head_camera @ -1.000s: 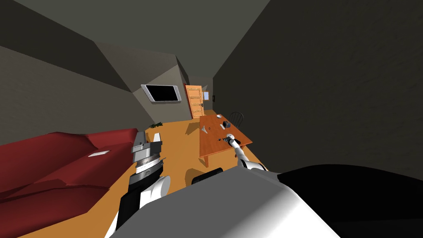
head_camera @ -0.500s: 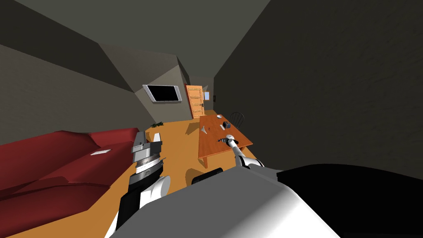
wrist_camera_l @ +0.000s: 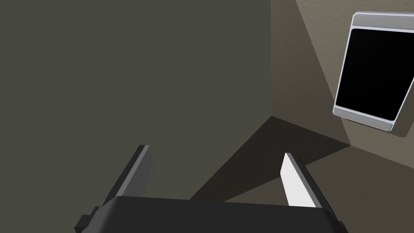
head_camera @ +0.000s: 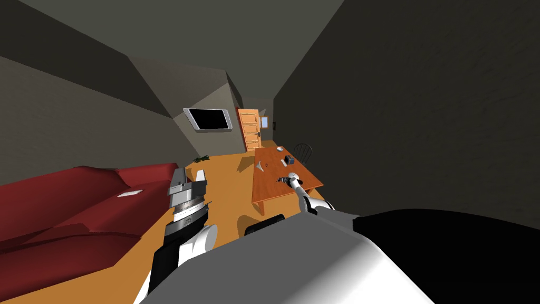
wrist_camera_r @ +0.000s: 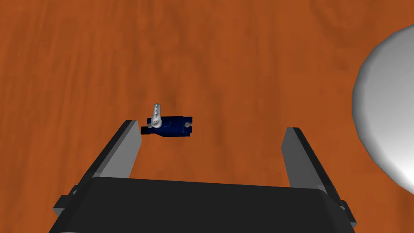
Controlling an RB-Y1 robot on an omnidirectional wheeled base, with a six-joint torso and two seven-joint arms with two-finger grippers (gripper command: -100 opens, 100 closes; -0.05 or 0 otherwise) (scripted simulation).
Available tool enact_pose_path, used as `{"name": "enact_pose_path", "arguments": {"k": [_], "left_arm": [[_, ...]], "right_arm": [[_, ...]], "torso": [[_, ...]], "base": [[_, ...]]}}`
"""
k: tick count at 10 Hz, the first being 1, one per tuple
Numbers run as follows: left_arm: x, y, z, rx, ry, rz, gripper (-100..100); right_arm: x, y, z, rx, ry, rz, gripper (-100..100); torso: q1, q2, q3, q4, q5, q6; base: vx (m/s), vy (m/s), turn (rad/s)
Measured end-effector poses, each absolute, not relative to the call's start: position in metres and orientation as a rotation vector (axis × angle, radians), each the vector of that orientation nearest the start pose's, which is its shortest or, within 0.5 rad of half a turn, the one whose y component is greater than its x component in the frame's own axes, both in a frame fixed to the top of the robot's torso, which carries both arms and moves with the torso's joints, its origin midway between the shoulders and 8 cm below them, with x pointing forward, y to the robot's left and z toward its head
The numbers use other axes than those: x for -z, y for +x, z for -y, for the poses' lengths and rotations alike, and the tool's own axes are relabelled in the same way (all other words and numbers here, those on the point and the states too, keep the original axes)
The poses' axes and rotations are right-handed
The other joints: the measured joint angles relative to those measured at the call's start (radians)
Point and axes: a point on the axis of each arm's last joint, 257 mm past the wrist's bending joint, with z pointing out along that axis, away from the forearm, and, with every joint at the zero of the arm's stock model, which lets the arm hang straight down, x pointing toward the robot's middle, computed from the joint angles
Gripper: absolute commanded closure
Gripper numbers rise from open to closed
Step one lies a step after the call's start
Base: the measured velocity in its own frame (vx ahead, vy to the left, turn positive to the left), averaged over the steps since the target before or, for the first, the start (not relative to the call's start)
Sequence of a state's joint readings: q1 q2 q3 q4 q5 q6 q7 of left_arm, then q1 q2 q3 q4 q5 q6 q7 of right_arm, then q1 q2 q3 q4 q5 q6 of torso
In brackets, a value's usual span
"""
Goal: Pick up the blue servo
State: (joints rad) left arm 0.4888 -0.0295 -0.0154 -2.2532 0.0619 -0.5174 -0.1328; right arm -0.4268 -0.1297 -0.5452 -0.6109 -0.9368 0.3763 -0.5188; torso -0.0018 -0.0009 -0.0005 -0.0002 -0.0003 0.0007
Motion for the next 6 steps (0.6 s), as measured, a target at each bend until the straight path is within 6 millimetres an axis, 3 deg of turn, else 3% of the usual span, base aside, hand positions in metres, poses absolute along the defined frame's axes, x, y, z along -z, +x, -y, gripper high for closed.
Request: {"name": "enact_pose_path", "arguments": {"k": [6], "left_arm": [[-0.019,0.346,-0.284,1.235,-0.671,-0.583,0]], "right_arm": [[0.491,0.526,0.285,1.166,-2.654,-0.334,-100]], "torso": [[0.0,0.0,0.0,0.0,0.0,0.0]], "base": [[0.016,-0.038,0.019]]}}
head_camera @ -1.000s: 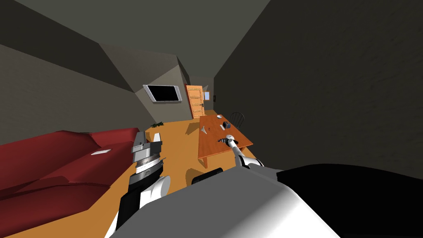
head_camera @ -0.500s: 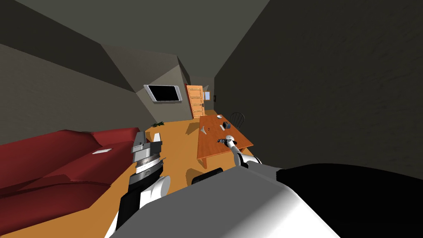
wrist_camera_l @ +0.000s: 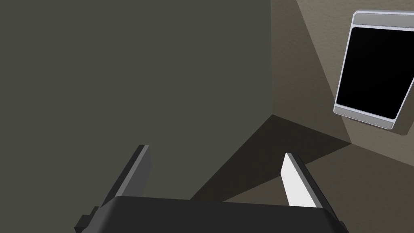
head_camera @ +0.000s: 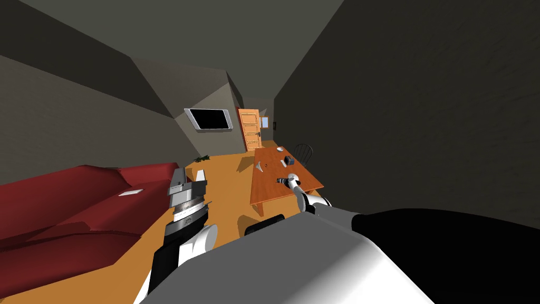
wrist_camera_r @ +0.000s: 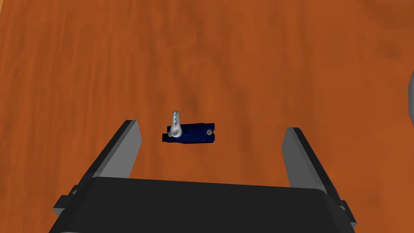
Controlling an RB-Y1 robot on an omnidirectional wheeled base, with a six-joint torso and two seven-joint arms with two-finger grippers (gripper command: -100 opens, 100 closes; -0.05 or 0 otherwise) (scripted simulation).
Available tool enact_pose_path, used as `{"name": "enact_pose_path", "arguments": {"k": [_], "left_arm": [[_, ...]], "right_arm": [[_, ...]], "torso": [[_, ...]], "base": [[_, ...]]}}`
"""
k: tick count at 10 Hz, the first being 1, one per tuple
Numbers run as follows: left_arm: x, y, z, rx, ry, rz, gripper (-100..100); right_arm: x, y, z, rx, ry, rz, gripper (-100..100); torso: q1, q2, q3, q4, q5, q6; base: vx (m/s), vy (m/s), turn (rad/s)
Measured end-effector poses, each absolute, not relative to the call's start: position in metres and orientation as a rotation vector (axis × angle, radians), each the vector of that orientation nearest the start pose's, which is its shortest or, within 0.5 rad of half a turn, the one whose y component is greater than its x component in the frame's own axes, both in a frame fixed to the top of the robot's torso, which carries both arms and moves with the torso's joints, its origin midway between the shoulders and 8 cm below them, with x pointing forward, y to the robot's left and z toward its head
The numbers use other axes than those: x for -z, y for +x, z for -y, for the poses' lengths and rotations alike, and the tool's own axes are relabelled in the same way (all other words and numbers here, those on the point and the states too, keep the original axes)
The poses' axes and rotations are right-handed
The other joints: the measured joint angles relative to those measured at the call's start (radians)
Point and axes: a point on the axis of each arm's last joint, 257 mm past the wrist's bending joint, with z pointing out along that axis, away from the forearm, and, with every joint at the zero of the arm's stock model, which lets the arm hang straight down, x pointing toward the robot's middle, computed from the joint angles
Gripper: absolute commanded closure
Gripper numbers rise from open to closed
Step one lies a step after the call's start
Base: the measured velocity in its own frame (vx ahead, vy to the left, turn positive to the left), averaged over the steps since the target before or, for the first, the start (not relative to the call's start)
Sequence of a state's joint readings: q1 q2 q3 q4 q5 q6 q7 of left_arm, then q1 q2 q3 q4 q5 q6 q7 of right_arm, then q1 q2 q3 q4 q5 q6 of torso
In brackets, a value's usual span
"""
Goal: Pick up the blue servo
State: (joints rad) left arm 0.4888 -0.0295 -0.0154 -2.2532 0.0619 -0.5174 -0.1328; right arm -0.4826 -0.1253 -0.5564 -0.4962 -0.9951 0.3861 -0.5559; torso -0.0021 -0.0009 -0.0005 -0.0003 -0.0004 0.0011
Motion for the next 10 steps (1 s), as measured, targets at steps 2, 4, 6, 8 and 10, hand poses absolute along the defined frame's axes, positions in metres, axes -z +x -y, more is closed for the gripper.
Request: {"name": "enact_pose_path", "arguments": {"k": [2,4,6,8,10], "left_arm": [[-0.019,0.346,-0.284,1.235,-0.671,-0.583,0],[-0.019,0.346,-0.284,1.235,-0.671,-0.583,0],[-0.019,0.346,-0.284,1.235,-0.671,-0.583,0],[-0.019,0.346,-0.284,1.235,-0.671,-0.583,0],[-0.019,0.346,-0.284,1.235,-0.671,-0.583,0]], "right_arm": [[0.495,0.524,0.268,1.109,-2.611,-0.395,-100],[0.499,0.522,0.255,1.069,-2.585,-0.43,-100],[0.504,0.517,0.244,1.03,-2.565,-0.461,0],[0.508,0.513,0.241,1.029,-2.567,-0.464,-100],[0.511,0.509,0.237,1.035,-2.573,-0.464,-100]], "torso": [[-0.001,-0.001,0.0,0.0,0.0,0.0],[0.0,0.0,0.0,0.0,0.0,0.0],[0.0,0.0,0.0,0.0,0.0,0.0],[0.001,-0.001,-0.001,0.0,0.0,0.0],[0.0,-0.002,-0.001,0.0,0.0,0.0]], "base": [[0.018,-0.051,0.026],[0.024,-0.048,0.022],[0.007,-0.014,0.006],[0.049,-0.033,0.038],[0.051,-0.047,0.038]]}}
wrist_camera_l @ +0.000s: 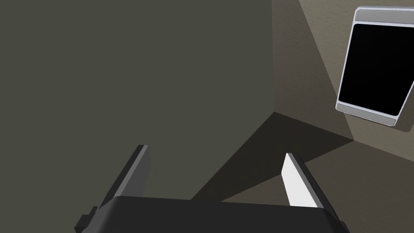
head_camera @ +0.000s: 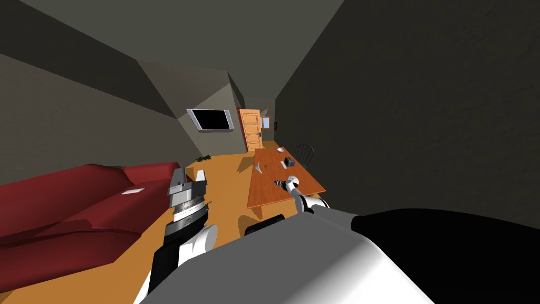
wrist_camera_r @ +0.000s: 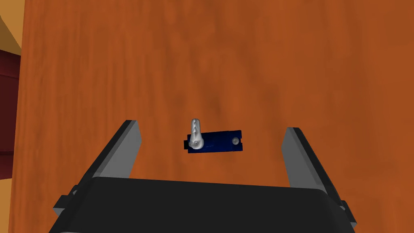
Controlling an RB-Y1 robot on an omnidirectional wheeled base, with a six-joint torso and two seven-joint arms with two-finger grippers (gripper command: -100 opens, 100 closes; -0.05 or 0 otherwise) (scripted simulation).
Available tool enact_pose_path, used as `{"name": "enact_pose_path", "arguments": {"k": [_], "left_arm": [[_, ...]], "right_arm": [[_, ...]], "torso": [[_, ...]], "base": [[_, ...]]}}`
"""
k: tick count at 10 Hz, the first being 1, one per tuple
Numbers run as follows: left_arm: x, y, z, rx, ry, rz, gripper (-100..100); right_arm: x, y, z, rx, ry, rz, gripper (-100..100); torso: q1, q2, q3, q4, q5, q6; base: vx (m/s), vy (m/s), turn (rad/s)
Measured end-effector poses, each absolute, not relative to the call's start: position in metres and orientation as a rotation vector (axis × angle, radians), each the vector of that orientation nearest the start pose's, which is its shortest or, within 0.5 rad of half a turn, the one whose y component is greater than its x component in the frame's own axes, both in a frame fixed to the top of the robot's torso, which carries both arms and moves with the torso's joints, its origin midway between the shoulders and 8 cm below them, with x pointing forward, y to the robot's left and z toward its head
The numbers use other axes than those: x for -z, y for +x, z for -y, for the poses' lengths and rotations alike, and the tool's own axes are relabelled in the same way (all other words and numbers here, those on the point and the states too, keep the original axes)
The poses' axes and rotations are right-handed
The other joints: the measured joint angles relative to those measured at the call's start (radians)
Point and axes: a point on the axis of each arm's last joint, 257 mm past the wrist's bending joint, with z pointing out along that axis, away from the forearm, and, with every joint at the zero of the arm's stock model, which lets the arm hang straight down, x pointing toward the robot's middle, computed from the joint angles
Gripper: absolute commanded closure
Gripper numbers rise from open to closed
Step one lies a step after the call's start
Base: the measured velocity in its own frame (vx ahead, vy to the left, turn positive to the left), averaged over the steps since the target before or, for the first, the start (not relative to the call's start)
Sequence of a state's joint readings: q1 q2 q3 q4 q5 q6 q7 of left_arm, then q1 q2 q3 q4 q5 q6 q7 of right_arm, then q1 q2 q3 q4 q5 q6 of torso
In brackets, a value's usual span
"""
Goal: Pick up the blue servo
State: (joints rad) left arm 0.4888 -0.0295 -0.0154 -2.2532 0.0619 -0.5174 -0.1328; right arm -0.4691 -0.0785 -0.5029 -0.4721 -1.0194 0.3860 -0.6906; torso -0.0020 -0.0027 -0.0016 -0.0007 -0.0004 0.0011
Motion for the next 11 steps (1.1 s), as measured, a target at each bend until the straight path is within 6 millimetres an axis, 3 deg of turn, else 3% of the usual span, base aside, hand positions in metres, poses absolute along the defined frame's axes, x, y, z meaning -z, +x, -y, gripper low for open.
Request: {"name": "enact_pose_path", "arguments": {"k": [3,4,8,9,10,11], "left_arm": [[-0.0194,0.3461,-0.2843,1.235,-0.671,-0.583,0],[-0.0194,0.3461,-0.2843,1.235,-0.671,-0.583,0],[-0.0194,0.3462,-0.2843,1.235,-0.671,-0.583,0],[-0.0194,0.3462,-0.2843,1.235,-0.671,-0.583,0],[-0.0194,0.3462,-0.2843,1.235,-0.671,-0.583,0],[-0.0194,0.3462,-0.2843,1.235,-0.671,-0.583,0]], "right_arm": [[0.5172,0.4998,0.225,1.036,-2.568,-0.481,-100],[0.5172,0.4998,0.2245,1.038,-2.567,-0.484,100],[0.517,0.5001,0.2247,1.039,-2.568,-0.483,100],[0.517,0.5,0.2246,1.039,-2.567,-0.483,0],[0.517,0.5,0.2246,1.039,-2.567,-0.483,100],[0.5147,0.5029,0.2292,1.038,-2.569,-0.48,100]], "torso": [[0.0,-0.001,0.0,0.0,0.0,0.0],[0.001,0.0,0.0,0.0,0.0,0.0],[0.002,0.003,0.001,0.0,0.0,0.0],[0.002,0.003,0.001,0.0,0.0,0.0],[0.002,0.003,0.001,0.0,0.0,0.0],[0.003,0.005,0.002,0.001,0.001,0.001]], "base": [[0.044,-0.03,0.023],[0.0,0.0,0.0],[0.0,0.0,0.0],[0.0,0.0,0.0],[-0.04,0.024,-0.062],[-0.053,0.044,-0.039]]}}
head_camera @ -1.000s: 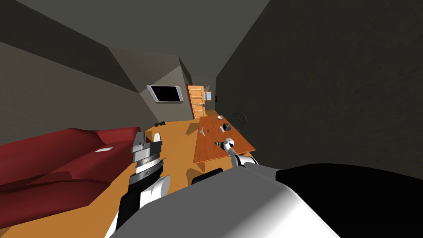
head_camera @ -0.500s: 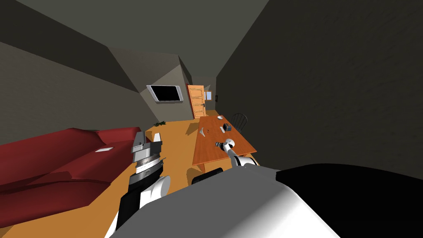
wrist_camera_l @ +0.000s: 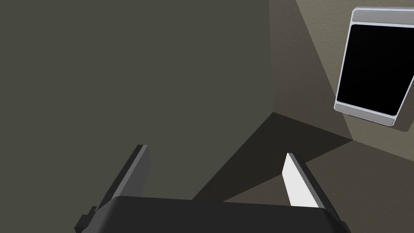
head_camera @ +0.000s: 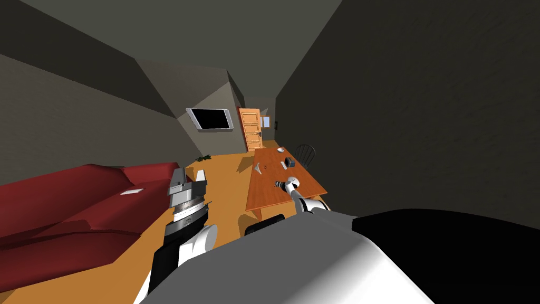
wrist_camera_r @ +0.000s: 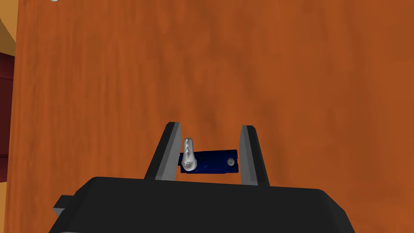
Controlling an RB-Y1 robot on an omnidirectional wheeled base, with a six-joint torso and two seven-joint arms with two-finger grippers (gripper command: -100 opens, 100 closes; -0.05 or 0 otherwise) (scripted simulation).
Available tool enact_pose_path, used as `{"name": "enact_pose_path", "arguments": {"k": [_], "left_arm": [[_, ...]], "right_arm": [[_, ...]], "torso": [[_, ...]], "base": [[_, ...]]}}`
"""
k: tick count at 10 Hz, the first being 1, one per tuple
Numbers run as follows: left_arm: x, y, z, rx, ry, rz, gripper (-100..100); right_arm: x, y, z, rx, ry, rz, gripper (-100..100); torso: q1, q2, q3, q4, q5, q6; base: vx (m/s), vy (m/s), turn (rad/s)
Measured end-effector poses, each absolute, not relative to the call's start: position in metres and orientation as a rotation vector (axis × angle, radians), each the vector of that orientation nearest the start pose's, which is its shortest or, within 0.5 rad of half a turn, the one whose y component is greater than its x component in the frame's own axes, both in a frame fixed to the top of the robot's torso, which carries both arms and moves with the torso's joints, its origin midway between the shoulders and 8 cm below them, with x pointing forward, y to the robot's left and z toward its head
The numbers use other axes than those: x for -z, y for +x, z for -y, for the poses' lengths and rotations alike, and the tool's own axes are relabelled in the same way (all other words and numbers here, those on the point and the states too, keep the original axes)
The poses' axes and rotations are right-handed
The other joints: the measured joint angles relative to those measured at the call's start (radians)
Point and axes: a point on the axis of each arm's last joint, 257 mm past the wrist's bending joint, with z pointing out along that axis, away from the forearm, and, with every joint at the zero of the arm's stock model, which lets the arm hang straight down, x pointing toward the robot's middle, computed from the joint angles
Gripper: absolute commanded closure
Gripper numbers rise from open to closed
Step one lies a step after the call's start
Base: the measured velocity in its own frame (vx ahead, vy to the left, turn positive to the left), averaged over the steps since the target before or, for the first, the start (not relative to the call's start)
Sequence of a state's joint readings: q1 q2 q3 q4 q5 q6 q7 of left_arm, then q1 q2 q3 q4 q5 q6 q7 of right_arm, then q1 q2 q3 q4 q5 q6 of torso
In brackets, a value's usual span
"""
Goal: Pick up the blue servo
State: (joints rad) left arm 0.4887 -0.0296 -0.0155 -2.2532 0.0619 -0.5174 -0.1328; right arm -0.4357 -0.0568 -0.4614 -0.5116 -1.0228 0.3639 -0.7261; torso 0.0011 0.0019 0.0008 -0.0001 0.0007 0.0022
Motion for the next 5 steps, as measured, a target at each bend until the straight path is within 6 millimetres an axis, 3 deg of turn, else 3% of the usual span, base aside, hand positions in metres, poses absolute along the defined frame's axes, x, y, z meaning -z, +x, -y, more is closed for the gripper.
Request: {"name": "enact_pose_path", "arguments": {"k": [5], "left_arm": [[-0.019,0.346,-0.284,1.235,-0.671,-0.583,0]], "right_arm": [[0.507,0.513,0.242,1.031,-2.567,-0.468,100]], "torso": [[0.001,0.001,0.001,0.001,0.0,-0.001]], "base": [[-0.044,0.032,-0.024]]}}
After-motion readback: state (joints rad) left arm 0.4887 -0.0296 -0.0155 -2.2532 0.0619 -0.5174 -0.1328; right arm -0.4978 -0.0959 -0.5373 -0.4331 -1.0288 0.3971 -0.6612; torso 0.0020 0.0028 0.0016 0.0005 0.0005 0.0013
